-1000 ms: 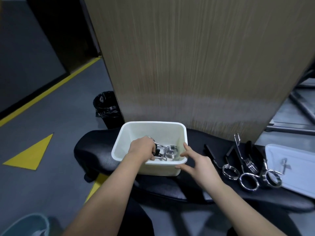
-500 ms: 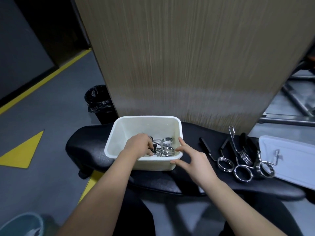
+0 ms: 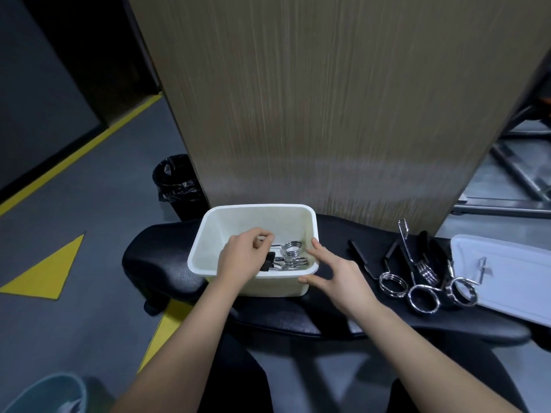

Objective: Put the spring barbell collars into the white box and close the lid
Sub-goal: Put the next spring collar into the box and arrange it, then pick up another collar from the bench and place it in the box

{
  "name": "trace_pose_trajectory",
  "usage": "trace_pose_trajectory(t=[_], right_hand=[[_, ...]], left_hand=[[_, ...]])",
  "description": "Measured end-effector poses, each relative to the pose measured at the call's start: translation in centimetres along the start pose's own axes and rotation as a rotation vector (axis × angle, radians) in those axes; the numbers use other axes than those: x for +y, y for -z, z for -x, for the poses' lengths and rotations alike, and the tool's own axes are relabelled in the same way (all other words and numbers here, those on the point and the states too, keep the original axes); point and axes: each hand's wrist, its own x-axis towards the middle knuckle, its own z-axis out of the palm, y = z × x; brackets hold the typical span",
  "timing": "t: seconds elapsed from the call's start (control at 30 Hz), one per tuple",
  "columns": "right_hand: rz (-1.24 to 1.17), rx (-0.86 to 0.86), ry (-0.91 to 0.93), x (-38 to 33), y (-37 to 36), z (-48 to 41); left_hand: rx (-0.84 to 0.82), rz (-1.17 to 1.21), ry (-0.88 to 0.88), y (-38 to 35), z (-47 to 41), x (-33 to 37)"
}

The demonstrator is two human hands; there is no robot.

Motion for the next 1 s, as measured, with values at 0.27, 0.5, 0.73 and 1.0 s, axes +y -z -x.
trace_pose_trajectory(t=[0.27, 0.5, 0.73, 1.0], right_hand=[[0.000, 0.348, -0.139, 5.2, 2.8, 2.7], [0.503, 0.090, -0.496, 12.3, 5.1, 4.9], [0.471, 0.132, -0.369, 12.3, 5.4, 3.1], [0.155, 0.461, -0.110, 7.9, 7.9, 3.0]], left_hand=[[-0.019, 0.051, -0.152, -3.9, 4.0, 5.3], [-0.071, -0.418, -0.208, -7.6, 4.4, 8.4], [-0.105, -0.468, -0.292, -6.8, 4.4, 7.8], [-0.152, -0.314, -0.257, -7.5, 4.2, 9.0]])
